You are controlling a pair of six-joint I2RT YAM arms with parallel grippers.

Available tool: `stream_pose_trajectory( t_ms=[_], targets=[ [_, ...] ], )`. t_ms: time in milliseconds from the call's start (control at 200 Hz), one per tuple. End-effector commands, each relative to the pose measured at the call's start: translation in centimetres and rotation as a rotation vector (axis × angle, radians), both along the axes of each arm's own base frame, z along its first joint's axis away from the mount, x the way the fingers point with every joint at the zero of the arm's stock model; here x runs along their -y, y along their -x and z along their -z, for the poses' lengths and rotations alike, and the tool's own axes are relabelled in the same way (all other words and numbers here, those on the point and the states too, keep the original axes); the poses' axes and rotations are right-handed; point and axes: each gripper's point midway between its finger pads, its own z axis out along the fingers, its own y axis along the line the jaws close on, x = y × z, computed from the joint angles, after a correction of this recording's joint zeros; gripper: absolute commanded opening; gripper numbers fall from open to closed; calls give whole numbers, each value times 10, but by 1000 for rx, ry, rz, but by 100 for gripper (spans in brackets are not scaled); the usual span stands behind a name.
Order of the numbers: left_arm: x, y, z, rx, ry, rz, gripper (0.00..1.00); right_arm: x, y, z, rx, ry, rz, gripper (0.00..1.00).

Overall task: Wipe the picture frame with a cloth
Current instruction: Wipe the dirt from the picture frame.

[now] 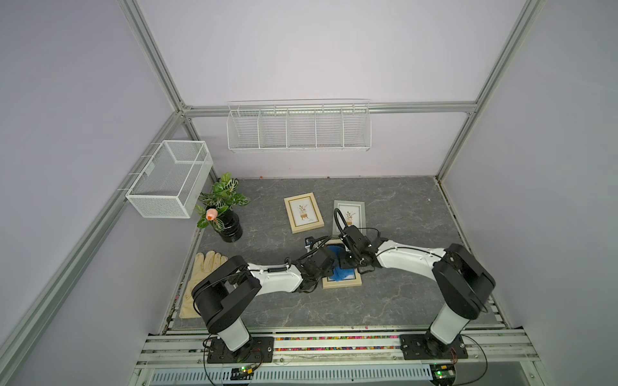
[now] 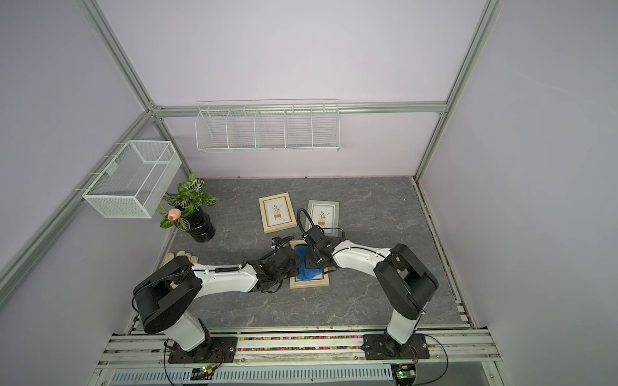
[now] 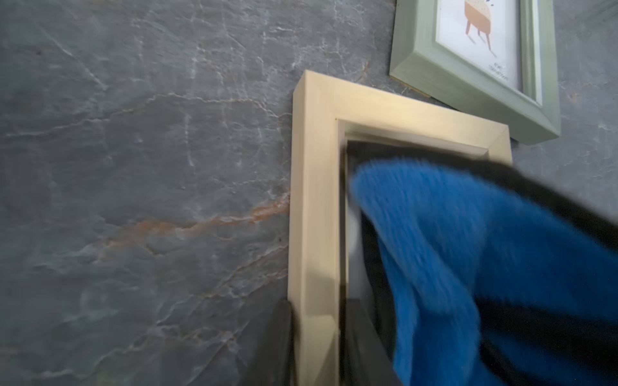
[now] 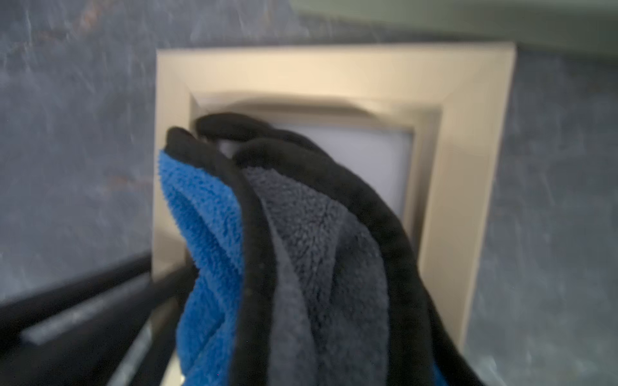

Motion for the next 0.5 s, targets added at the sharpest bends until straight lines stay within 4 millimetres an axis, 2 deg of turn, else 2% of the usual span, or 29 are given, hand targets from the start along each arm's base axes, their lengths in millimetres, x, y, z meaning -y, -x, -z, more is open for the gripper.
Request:
stream_pose_trajectory(
  t_ms=[0,110,250,330,395,495],
  targets=[
    [-28,34,46,-158,-120,24,12,8,-6,22,-38,108,-15,7],
    [-29,34,45,-158,-121,18,12,20,-13,27,-48,170,11,7],
    [-33,34,42,-148,-129,13,12,72,-12,26,-30,289,82,7],
    [-33,34,42,-150,-128,15,12,91,-10,22,-19,318,102,7],
    [-32,34,43,-150,-127,17,12,89,-9,16,-11,299,93,7],
    [-31,34,43,-152,-129,20,12,57,-8,9,-2,225,45,7]
  ],
)
